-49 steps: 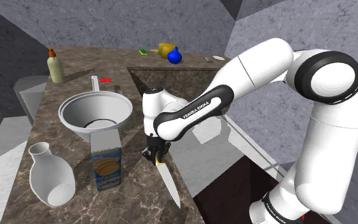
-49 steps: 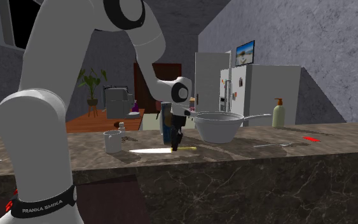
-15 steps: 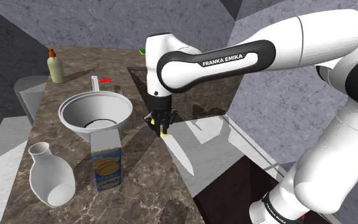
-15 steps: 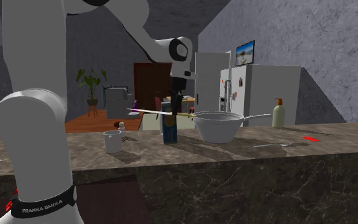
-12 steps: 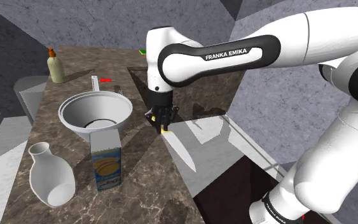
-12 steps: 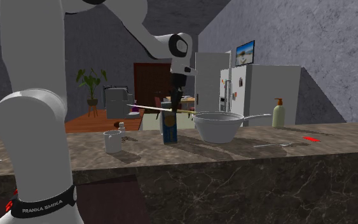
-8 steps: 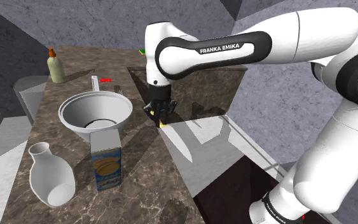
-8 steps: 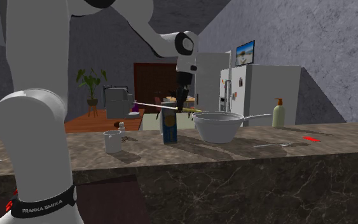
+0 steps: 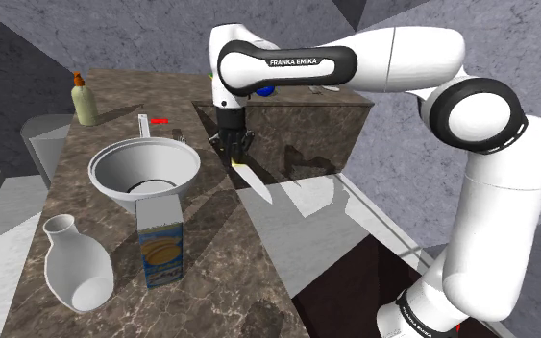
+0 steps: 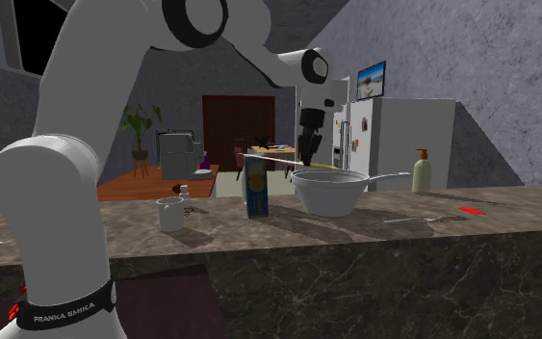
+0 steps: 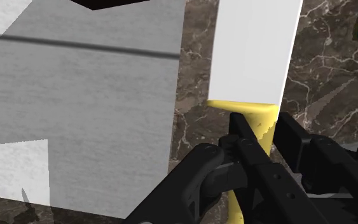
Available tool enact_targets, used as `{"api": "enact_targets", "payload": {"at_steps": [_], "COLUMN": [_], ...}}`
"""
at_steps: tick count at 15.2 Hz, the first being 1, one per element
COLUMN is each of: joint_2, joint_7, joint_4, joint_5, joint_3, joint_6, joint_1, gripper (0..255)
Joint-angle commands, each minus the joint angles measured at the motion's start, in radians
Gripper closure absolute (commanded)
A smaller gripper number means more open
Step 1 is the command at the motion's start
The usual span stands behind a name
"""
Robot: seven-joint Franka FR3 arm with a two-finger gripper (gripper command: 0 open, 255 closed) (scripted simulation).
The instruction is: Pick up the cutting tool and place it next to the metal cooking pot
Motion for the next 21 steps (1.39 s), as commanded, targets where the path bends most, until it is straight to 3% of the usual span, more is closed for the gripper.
{"api": "enact_targets", "payload": {"at_steps": [1, 21], "joint_2": [0.069, 0.131], "joint_7": [-0.022, -0.01], "joint_4": [0.106, -0.073], "joint_5": [-0.021, -0.044], "joint_3": [-0.014, -0.027], "joint_6": [-0.039, 0.198], "joint_1": [-0.001, -0.005], "gripper": [255, 255]}}
